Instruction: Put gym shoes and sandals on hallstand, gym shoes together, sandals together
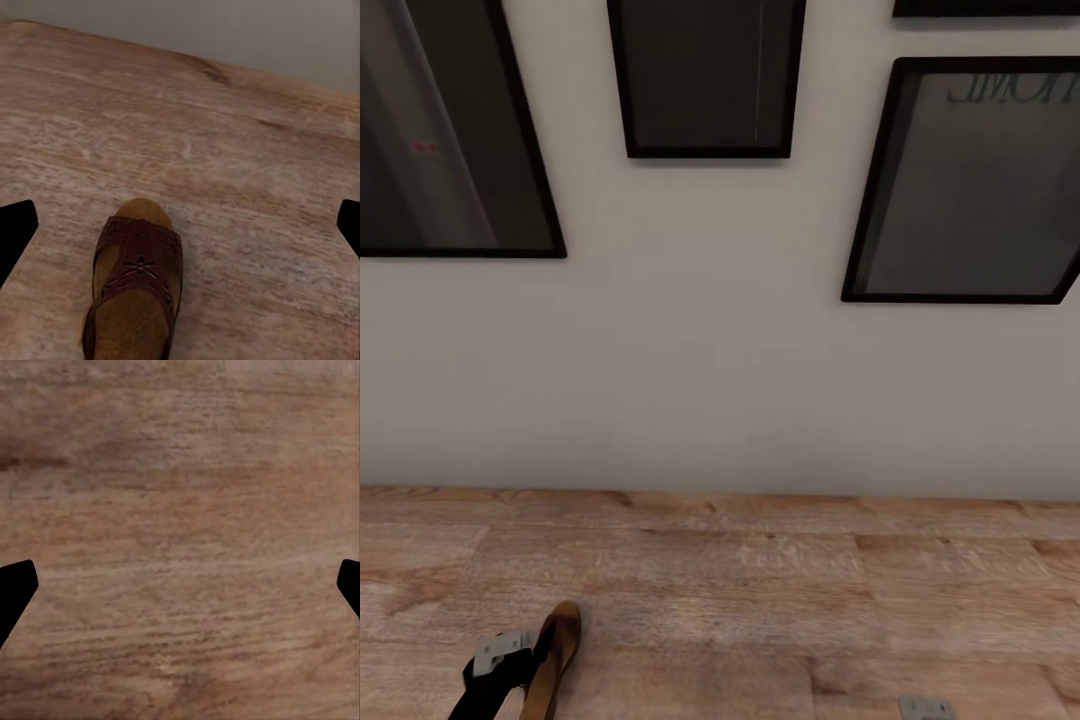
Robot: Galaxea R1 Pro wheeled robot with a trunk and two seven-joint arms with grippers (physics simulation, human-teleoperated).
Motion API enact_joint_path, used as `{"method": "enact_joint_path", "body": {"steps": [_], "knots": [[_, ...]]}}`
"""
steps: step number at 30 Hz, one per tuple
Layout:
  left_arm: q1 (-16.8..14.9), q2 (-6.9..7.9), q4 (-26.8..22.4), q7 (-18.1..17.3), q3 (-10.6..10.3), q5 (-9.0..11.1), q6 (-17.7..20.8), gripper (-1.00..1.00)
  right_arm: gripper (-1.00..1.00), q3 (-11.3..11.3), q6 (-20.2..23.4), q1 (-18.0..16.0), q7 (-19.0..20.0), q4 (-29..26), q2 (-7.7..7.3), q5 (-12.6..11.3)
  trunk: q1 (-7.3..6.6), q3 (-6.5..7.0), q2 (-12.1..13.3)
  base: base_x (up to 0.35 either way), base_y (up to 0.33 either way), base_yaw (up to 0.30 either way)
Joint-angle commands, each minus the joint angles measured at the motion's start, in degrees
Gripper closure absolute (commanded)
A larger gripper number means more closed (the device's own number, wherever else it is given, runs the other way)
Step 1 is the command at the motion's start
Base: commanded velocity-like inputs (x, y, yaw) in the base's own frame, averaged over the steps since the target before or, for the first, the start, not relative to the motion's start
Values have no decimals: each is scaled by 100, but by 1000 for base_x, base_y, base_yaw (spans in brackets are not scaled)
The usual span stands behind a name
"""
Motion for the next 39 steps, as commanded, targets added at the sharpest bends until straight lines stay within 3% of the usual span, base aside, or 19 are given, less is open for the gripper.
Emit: {"method": "enact_joint_path", "body": {"steps": [1, 14, 39], "knots": [[0, 0, 0, 0, 0, 0, 0, -100, -100, 0, 0, 0, 0, 0, 0, 0, 0, 0, 0, 222, 0, 0], [-1, 6, 0, 0, 5, 0, 1, -100, -100, 2, -6, 43, 0, 271, -6, 0, 0, 0, 0, 184, 0, 0], [-4, 6, -3, 0, -9, -3, 0, -100, -100, 4, -9, 61, 0, 334, -5, 0, 0, 0, 0, 8, 0, 0]]}}
